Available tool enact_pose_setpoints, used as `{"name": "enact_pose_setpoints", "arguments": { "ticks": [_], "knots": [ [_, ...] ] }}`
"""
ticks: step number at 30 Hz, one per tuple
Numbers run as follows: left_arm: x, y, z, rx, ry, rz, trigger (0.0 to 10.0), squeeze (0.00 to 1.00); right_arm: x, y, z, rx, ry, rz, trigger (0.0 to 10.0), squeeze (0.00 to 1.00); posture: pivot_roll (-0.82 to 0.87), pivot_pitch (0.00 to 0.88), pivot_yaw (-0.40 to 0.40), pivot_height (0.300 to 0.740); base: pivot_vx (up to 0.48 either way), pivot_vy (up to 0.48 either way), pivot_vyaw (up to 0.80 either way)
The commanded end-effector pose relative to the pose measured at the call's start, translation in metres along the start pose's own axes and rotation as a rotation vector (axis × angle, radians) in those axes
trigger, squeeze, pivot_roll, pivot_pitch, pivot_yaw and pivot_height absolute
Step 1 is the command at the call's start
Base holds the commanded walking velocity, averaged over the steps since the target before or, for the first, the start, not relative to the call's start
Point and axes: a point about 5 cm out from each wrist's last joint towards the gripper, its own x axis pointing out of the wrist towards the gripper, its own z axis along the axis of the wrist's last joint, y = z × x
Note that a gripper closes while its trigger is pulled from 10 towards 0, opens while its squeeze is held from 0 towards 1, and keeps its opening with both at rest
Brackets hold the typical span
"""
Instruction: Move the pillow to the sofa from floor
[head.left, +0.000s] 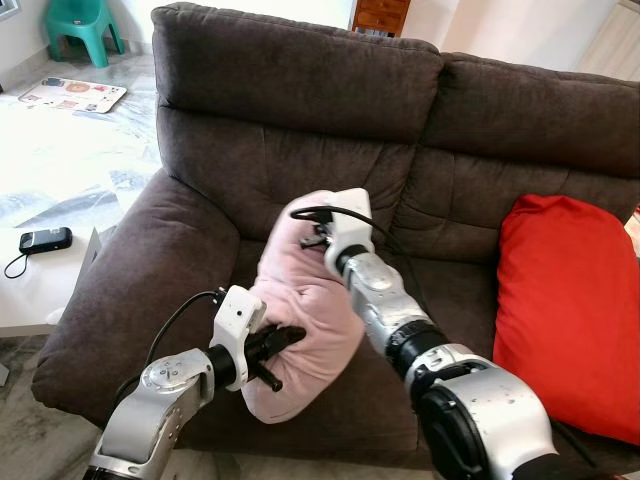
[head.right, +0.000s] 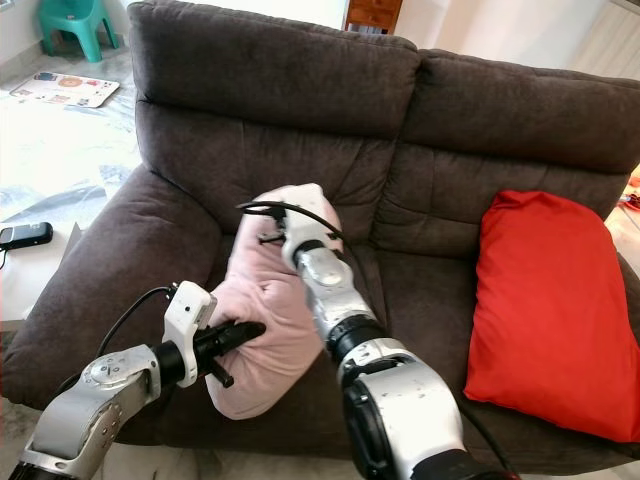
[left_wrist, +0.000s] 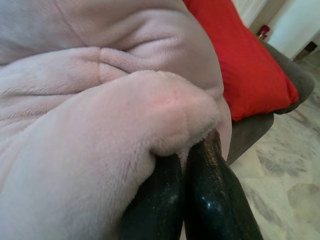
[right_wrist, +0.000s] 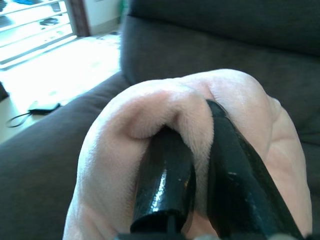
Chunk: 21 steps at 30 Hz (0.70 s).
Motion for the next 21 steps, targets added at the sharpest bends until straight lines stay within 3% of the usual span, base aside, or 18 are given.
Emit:
{"name": "enact_pose_setpoints", "arguments": {
  "ticks": [1,5,10,16,21],
  "knots": [
    [0.004,-0.007,0.018,0.053,-0.063,-0.042,10.0,0.00,0.004,0.017,0.012,-0.018,-0.050,0.080,10.0,0.00,0.22,0.000,-0.212,0.740,0.000,0.000,0.00],
    [-0.004,0.003,0.017,0.074,-0.045,0.020,10.0,0.00,0.004,0.024,0.010,-0.011,-0.045,0.105,10.0,0.00,0.23,0.000,-0.216,0.740,0.000,0.000,0.00],
    [-0.009,0.009,0.017,0.086,-0.042,0.060,10.0,0.00,0.004,0.019,0.008,-0.002,-0.024,0.069,10.0,0.00,0.23,0.000,-0.218,0.740,0.000,0.000,0.00],
    [-0.026,0.033,0.026,0.112,-0.073,0.197,10.0,0.00,0.006,0.021,0.015,0.012,-0.048,0.072,10.0,0.00,0.23,0.000,-0.223,0.740,0.000,0.000,0.00],
    [-0.034,0.035,0.030,0.116,-0.083,0.204,10.0,0.00,0.008,0.025,0.022,0.025,-0.069,0.076,10.0,0.00,0.24,0.000,-0.227,0.740,0.000,0.000,0.00]
  ]
}}
